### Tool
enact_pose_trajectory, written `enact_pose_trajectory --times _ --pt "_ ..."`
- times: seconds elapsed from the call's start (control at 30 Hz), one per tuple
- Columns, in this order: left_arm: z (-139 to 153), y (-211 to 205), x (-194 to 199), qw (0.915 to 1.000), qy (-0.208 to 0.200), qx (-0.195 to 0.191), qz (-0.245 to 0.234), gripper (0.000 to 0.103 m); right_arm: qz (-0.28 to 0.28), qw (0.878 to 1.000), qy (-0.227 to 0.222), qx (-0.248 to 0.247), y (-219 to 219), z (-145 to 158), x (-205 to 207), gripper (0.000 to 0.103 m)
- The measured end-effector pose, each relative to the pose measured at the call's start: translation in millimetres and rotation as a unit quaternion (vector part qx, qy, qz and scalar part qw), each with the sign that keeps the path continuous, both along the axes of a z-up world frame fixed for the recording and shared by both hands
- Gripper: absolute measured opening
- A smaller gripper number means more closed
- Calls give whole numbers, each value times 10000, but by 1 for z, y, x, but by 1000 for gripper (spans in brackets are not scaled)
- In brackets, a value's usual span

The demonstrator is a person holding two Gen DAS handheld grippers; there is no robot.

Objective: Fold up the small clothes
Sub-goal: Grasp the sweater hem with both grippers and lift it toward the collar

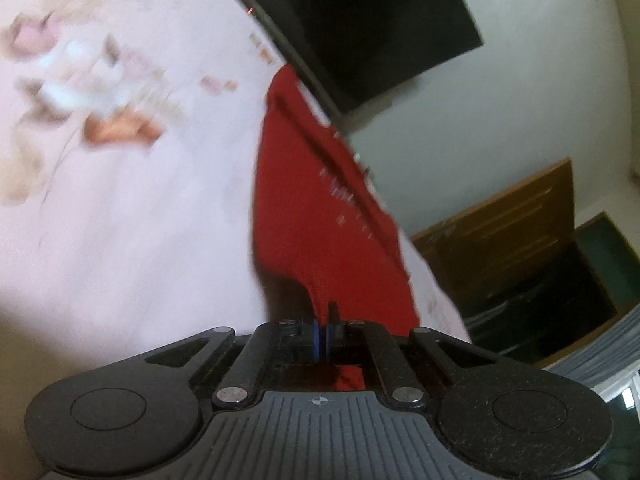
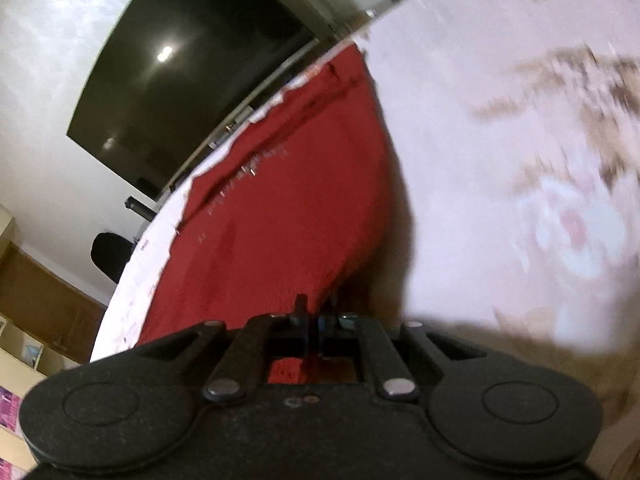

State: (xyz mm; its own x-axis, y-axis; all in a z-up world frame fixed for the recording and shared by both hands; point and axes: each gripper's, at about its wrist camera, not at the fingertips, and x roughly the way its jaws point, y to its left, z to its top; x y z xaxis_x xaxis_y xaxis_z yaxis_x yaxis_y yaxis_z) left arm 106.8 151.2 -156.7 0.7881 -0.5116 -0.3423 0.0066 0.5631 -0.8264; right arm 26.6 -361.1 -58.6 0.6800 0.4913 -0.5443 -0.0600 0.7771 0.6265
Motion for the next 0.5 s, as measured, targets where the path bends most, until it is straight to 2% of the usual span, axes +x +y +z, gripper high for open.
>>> enact_pose_trajectory --times 0.23,0.5 --pt "53 4 48 9974 -700 140 60 3 191 9955 -841 -398 0 57 38 5" --pt "108 2 144 9914 -1201 513 23 3 269 9865 -1488 -627 -1 101 118 5"
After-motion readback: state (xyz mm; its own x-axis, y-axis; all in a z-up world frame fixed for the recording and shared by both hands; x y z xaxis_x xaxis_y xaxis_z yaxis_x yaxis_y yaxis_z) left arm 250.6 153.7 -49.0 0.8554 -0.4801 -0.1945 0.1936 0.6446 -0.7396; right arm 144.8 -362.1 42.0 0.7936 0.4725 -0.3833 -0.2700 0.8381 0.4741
